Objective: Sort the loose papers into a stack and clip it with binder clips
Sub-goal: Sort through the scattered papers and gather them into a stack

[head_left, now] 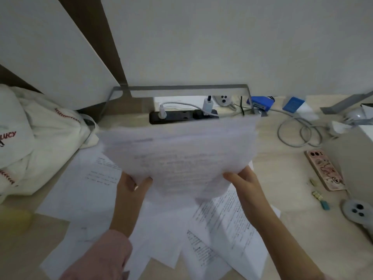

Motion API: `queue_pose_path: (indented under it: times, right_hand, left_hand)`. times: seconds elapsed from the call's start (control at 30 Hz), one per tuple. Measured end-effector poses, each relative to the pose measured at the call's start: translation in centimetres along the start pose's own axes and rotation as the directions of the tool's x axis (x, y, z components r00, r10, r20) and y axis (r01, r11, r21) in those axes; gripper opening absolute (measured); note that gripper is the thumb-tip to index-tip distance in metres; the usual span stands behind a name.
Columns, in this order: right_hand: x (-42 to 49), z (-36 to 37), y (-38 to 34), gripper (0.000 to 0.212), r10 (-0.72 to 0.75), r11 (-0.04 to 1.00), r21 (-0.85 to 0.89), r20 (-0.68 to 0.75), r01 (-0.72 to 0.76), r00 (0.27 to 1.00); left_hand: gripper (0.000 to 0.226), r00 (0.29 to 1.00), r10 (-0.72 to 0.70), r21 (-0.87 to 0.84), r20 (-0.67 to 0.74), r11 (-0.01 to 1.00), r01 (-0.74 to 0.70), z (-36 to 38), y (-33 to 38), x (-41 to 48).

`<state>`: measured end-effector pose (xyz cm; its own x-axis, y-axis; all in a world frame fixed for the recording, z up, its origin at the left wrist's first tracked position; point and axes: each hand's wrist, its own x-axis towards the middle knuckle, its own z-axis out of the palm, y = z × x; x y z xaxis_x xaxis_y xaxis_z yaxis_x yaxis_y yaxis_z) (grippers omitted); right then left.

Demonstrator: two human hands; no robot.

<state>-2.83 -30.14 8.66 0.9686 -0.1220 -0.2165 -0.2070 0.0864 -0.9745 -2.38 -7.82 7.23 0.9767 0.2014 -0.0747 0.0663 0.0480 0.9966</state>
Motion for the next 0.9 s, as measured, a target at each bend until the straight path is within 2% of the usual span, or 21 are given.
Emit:
queue_pose_path:
  times: [0.1,0.23,0.37,0.43,0.5,0.6,0.7,0.73,0.83,0.9]
  right_hand:
    - [0.0,1.0,0.5,0.036,0.032,0.999,-0.038,-0.021,-0.032,0.999]
    - [-0.1,1.1,-0.2,0.031,-0.034,0.999,-0.016,-0.079,0.033,0.996]
    - [-0.3,0.0,0.6,0.036,-0.040,0.999,-0.018,-0.124,0.038,0.991]
    - [-0.2,-0.2,1.7,0.039,0.022,0.999,-0.046,-0.122,-0.028,0.992]
    - [-0.1,0.0,2.7,0.039,0.075,0.995,-0.056,-0.127,-0.083,0.989]
    - [0.0,0.3,2.4,0.035,0.042,0.998,-0.030,-0.154,-0.047,0.987]
    - [-0.3,-0.5,1.9,0.030,0.017,1.000,-0.002,-0.193,-0.018,0.981]
    - [-0.3,-0.8,2.1,0.027,0.048,0.999,-0.011,-0.194,-0.051,0.980]
    - [-0.1,-1.4,3.0,0.020,0.216,0.971,-0.074,-0.148,-0.229,0.965]
    - [0.2,-2.2,3.5,0.018,0.239,0.963,-0.101,-0.116,-0.251,0.964]
  left_hand:
    - [0.039,0.999,-0.011,0.008,0.041,1.000,0.011,0.5,-0.5,0.1]
    - [0.035,0.999,0.035,-0.043,0.027,0.998,-0.034,1.2,0.3,0.3]
    - [0.028,0.999,0.054,-0.026,-0.004,0.998,-0.054,0.9,-0.1,0.0]
    - [0.020,1.000,0.023,0.022,0.005,0.999,-0.023,1.1,-1.3,-0.1]
    - [0.025,0.999,-0.015,0.037,0.032,0.999,0.014,1.7,-2.1,-0.1]
    - [0.033,1.000,-0.006,0.024,0.022,1.000,0.006,2.8,-1.8,-0.1]
    - [0.021,0.999,-0.037,0.026,-0.036,0.999,0.038,2.6,-1.8,0.0]
    - [0.018,0.997,-0.065,0.043,-0.046,0.997,0.067,2.6,-2.1,-0.1]
    - [0.033,0.985,-0.170,0.160,-0.022,0.972,0.171,2.6,-3.4,-0.3]
    - [0.025,0.987,-0.157,0.167,0.037,0.975,0.149,2.9,-3.3,-0.2]
